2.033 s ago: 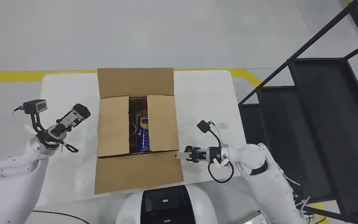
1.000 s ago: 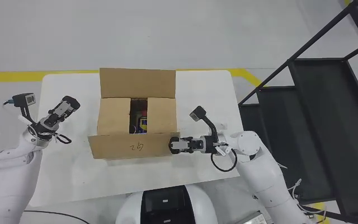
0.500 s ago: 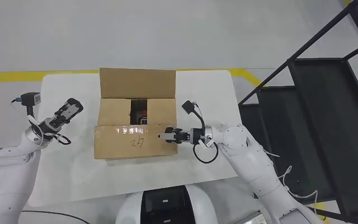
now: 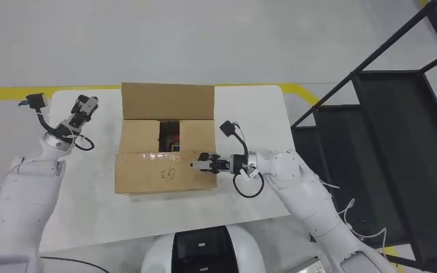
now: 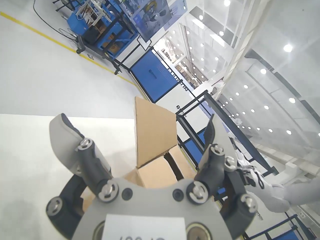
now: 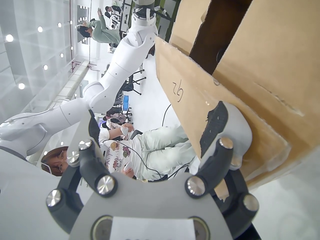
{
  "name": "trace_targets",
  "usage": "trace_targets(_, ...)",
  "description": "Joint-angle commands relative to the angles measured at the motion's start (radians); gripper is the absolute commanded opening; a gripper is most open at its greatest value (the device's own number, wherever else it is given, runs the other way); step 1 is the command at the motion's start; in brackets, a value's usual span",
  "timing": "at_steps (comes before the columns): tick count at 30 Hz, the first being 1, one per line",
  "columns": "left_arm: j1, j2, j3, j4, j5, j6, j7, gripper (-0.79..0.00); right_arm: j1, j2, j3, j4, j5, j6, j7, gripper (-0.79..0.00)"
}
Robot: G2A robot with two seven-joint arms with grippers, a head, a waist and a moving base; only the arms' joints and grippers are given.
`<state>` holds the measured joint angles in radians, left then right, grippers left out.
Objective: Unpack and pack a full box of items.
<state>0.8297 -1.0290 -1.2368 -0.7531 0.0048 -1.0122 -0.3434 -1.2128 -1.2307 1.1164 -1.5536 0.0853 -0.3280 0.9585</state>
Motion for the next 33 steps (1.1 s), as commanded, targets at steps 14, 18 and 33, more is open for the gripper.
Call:
trace_targets(14, -0.232, -0.087, 0.164, 0.231, -0.029, 0.000, -0.179, 0.000, 0.002, 0.008, -0.015, -0.009, 0.013, -0.016, -0.005, 0.000)
trace_targets(18, -0.254, -0.094, 0.178, 0.251, -0.026, 0.000, -0.220, 0.000, 0.006, 0.010, -0.016, -0.011, 0.014, -0.014, -0.004, 0.000)
trace_targets(33, -0.229, -0.091, 0.206, 0.192, -0.325, 0.004, -0.469, 0.000, 0.029, 0.013, -0.048, -0.003, 0.014, -0.004, -0.012, 0.000)
